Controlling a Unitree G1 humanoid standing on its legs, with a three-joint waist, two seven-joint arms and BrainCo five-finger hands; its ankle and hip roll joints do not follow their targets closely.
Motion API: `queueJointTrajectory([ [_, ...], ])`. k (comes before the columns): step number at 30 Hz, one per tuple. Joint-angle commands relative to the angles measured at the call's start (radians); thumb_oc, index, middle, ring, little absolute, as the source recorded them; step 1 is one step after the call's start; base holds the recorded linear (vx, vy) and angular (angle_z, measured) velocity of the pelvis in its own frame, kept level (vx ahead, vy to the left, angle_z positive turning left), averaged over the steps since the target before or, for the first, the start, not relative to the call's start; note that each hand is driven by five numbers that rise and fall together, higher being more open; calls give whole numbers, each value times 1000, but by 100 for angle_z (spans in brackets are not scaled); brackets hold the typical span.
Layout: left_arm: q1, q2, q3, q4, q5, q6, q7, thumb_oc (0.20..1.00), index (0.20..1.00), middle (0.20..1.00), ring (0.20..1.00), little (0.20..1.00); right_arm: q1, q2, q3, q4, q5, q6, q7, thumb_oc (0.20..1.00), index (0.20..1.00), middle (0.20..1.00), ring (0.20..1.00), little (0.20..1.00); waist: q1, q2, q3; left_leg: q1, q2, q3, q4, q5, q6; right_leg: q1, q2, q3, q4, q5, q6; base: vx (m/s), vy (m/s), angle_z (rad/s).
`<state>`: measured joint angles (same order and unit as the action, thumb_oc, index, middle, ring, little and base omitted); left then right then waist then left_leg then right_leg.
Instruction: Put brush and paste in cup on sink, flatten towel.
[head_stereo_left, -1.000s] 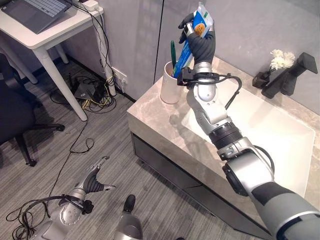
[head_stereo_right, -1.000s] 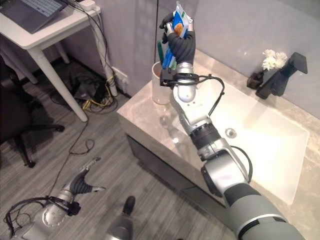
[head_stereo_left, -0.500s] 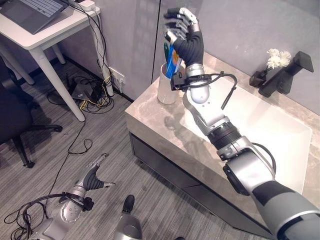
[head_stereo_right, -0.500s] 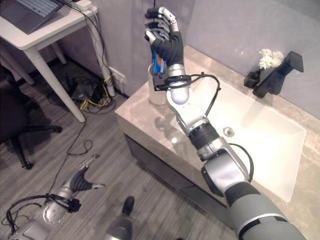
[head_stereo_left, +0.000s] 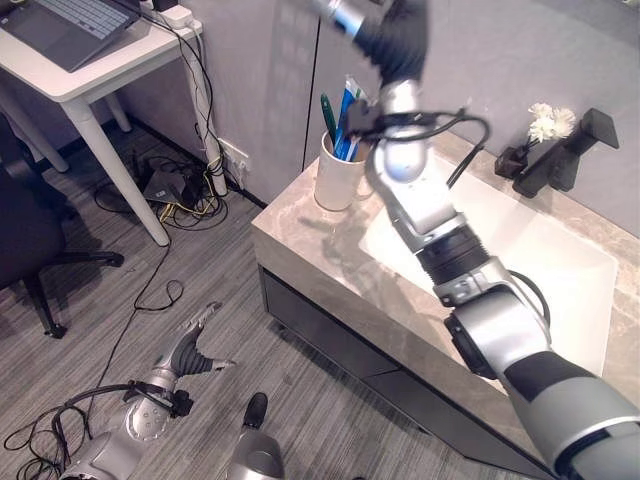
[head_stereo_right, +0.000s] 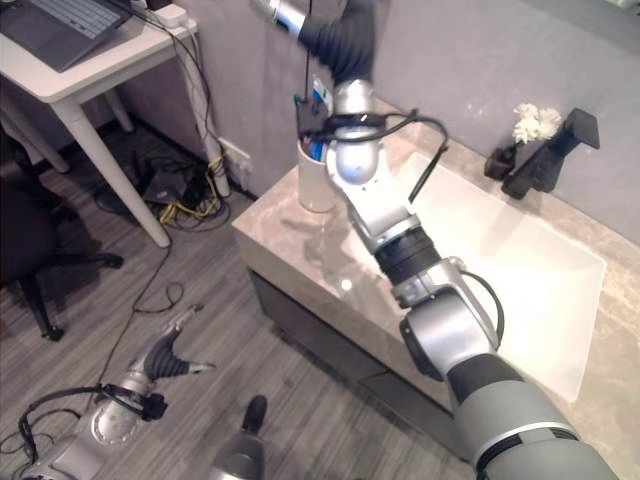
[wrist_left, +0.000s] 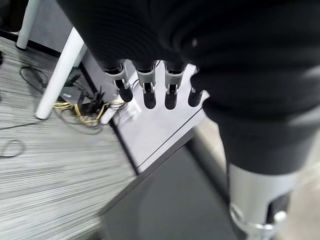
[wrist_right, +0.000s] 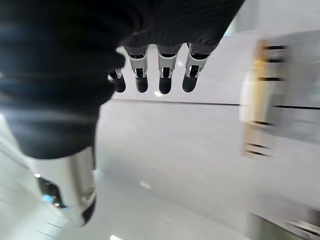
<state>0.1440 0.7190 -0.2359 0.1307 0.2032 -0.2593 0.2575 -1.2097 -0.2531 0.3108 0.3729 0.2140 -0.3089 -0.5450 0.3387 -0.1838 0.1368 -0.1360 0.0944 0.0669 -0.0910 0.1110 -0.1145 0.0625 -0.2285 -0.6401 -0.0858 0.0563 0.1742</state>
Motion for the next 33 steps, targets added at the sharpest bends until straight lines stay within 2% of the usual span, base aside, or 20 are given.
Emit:
queueJointTrajectory([
  [1,38,28,148,-201,-127,-138,55,1000,1000,1000,1000,1000,53,-453,-98,-263,-236,-39,-99,1000,1000,1000,1000,1000,-38,36,-49,-6,-39,-35,4,-30,35,28,-49,31,39,82,59,-53,13,4],
  [4,61,4,249,-328,-232,-176,33,1000,1000,1000,1000,1000,332,-678,-354,-343,-324,-61,-228,1000,1000,1000,1000,1000,-81,49,-59,-14,-41,-49,4,-26,24,36,-47,8,37,81,66,-28,6,23],
  [6,67,-14,300,-369,-267,-189,20,1000,1000,1000,1000,1000,537,-746,-509,-360,-337,-65,-241,1000,1000,1000,1000,1000,-128,61,-59,-18,-40,-47,4,-26,22,29,-47,12,37,80,67,-6,5,4],
  [8,93,-12,333,-419,-296,-194,-4,1000,1000,1000,1000,1000,744,-721,-707,-345,-306,-83,-278,1000,1000,1000,1000,1000,-153,66,-63,-16,-37,-40,4,-29,24,22,-46,29,32,77,66,1,14,3],
  [10,133,-15,390,-463,-359,-211,-34,1000,1000,1000,1000,1000,929,-732,-858,-178,-259,-62,-314,1000,1000,1000,1000,1000,-196,79,-61,-5,-30,-14,4,-33,29,6,-47,66,20,81,68,9,16,-35],
  [12,146,-14,401,-469,-373,-209,-36,1000,1000,1000,1000,1000,960,-734,-881,-134,-249,-54,-322,1000,1000,1000,1000,1000,-198,83,-61,-1,-28,-1,4,-35,30,0,-49,82,17,84,68,0,9,-55],
  [15,163,-30,437,-455,-439,-205,-58,1000,1000,1000,1000,1000,1099,-682,-969,5,-218,-9,-323,1000,1000,1000,1000,1000,-238,104,-53,9,-22,28,4,-38,29,-14,-52,111,9,94,70,-5,-2,-32],
  [17,157,-37,446,-425,-451,-200,-57,1000,1000,1000,1000,1000,1153,-690,-968,97,-184,0,-278,1000,1000,1000,1000,1000,-252,114,-48,13,-20,41,4,-36,28,-20,-55,123,8,98,71,-14,-9,-31],
  [18,156,-37,444,-425,-451,-201,-56,931,931,931,931,931,1155,-693,-970,101,-181,-3,-275,1000,1000,1000,1000,1000,-250,115,-49,12,-20,42,4,-36,28,-21,-56,124,8,99,71,-12,-8,-32],
  [19,162,-70,463,-384,-427,-194,-29,608,608,608,608,608,1218,-666,-971,100,-203,16,-237,1000,1000,1000,1000,1000,-278,128,-42,22,-15,62,4,-39,32,-31,-58,149,7,98,70,-17,12,-19],
  [21,163,-77,472,-375,-410,-194,-19,526,526,526,526,526,1242,-652,-968,108,-226,30,-231,1000,1000,1000,1000,1000,-282,134,-42,25,-12,73,4,-40,32,-36,-57,157,7,99,70,0,-14,-16],
  [22,163,-78,471,-376,-409,-194,-18,316,316,316,316,316,1243,-651,-968,107,-227,31,-232,1000,1000,1000,1000,1000,-281,133,-42,23,-13,75,4,-35,33,-39,-57,158,6,104,68,15,-33,-29],
  [23,167,-88,481,-375,-405,-193,-15,200,200,200,200,200,1273,-626,-977,105,-242,36,-228,1000,1000,1000,1000,1000,-289,139,-40,25,-10,83,4,-34,33,-43,-57,166,5,105,67,-2,-30,-37],
  [25,171,-109,490,-358,-416,-188,-22,200,200,200,200,200,1323,-556,-999,137,-199,40,-198,1000,1000,1000,1000,1000,-307,153,-37,30,-5,91,4,-38,29,-46,-55,177,5,100,67,44,-62,-28],
  [27,175,-110,494,-353,-418,-184,-27,200,200,200,200,200,1337,-536,-994,173,-182,42,-182,1000,1000,1000,1000,1000,-311,159,-34,26,-5,93,4,-31,29,-50,-55,177,3,103,64,8,-36,-15],
  [29,188,-110,510,-334,-428,-174,-35,200,200,200,200,200,1376,-501,-928,295,-73,46,-45,1000,1000,1000,1000,1000,-325,169,-23,27,-2,106,4,-26,24,-62,-51,193,2,107,60,-13,-45,-18],
  [30,195,-123,531,-327,-461,-161,-67,200,200,200,200,200,1419,-486,-865,386,39,63,120,1000,1000,1000,1000,1000,-334,172,-13,31,3,115,4,-27,18,-72,-45,210,2,103,58,-13,-44,-21],
  [31,197,-124,533,-328,-462,-161,-68,200,200,200,200,200,1418,-489,-864,389,43,61,125,1000,1000,1000,1000,1000,-334,172,-14,31,3,116,4,-27,17,-72,-45,211,2,103,58,11,-51,-20],
  [32,209,-137,534,-314,-481,-151,-97,200,200,200,200,200,1444,-473,-818,466,86,88,221,1000,1000,1000,1000,1000,-333,175,-8,30,5,119,4,-24,13,-78,-42,217,-1,102,55,23,-43,-18],
  [33,211,-145,527,-311,-496,-149,-118,200,200,200,200,200,1432,-456,-781,570,81,100,239,1000,1000,1000,1000,1000,-328,180,-9,29,6,120,4,-23,12,-78,-42,217,-1,101,54,23,-43,-15],
])
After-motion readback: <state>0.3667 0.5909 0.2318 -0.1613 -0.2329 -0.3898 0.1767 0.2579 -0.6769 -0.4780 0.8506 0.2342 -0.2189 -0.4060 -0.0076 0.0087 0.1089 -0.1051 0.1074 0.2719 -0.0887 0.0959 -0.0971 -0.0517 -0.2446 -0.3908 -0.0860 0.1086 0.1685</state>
